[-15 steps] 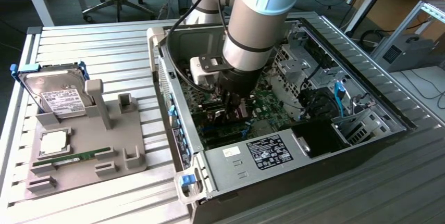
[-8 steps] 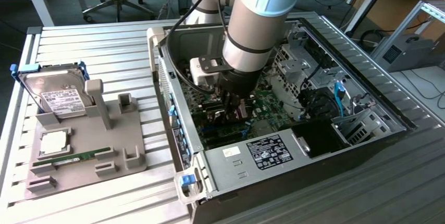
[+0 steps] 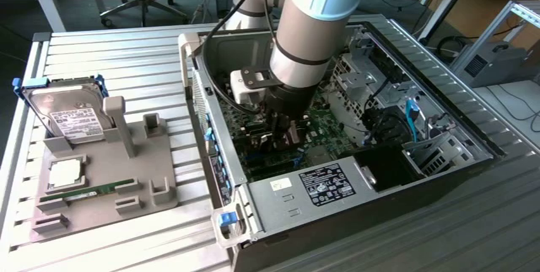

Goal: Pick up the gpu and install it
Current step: 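Insert the gpu into the slot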

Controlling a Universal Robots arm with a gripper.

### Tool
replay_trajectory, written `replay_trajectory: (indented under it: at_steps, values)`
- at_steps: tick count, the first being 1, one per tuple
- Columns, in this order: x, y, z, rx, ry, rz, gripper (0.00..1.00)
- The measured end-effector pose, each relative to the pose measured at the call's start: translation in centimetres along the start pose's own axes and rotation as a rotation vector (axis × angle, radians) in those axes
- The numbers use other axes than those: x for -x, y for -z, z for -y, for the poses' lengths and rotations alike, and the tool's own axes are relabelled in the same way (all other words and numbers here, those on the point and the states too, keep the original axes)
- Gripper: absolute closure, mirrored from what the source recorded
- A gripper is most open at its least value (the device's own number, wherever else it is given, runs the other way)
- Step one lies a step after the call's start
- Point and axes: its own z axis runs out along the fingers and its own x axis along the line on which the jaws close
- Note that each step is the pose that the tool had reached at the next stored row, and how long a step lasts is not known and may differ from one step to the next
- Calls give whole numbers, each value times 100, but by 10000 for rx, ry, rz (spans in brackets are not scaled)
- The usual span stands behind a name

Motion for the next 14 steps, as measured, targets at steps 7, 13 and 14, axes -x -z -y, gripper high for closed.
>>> replay_trajectory:
  at_steps: [7,13,14]
  values:
    - [5,108,-1,0,2,-3,59]
    - [15,295,-4,0,1,-4,59]
    - [17,334,-4,0,1,-4,59]
